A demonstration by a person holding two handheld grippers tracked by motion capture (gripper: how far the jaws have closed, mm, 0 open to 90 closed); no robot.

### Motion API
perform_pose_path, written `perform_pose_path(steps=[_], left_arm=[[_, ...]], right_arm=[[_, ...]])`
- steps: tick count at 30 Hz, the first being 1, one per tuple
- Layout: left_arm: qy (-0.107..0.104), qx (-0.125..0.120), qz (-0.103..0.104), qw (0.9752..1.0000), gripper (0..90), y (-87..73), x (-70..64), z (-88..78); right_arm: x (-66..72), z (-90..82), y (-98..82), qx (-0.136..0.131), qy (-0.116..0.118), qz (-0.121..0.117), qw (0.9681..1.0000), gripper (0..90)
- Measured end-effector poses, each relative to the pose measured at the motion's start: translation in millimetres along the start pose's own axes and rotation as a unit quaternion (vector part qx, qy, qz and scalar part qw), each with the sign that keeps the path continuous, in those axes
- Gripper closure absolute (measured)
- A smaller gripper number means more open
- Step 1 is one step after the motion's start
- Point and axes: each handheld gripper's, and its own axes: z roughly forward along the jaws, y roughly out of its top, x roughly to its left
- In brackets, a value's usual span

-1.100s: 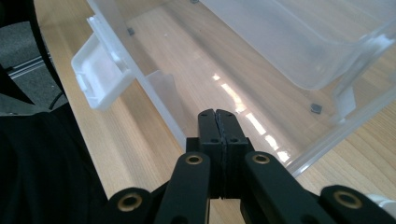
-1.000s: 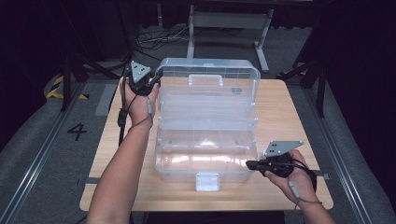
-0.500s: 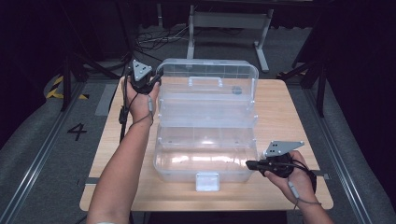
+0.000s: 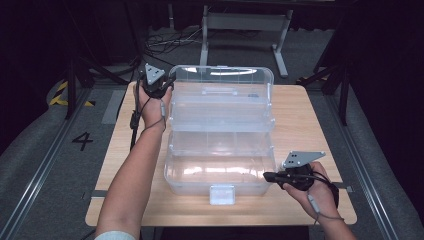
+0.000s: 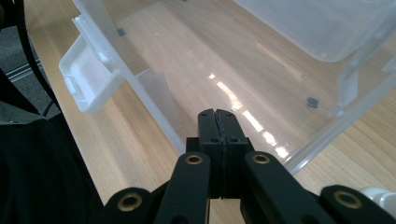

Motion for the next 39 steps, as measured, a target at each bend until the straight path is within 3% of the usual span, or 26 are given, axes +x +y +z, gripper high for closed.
perform_pose_path(steps=[17,39], left_arm=[[-0.007,0.006,-0.013,0.9999,80.8,-10.8,7.2,15.0],[-0.02,0.017,-0.05,0.9984,79.9,-25.5,15.6,32.1]], right_arm=[[-0.6,0.3,0.5,0.002,0.002,0.005,1.0,90.0],[-1.4,1.9,0.8,0.003,0.005,0.005,1.0,90.0]])
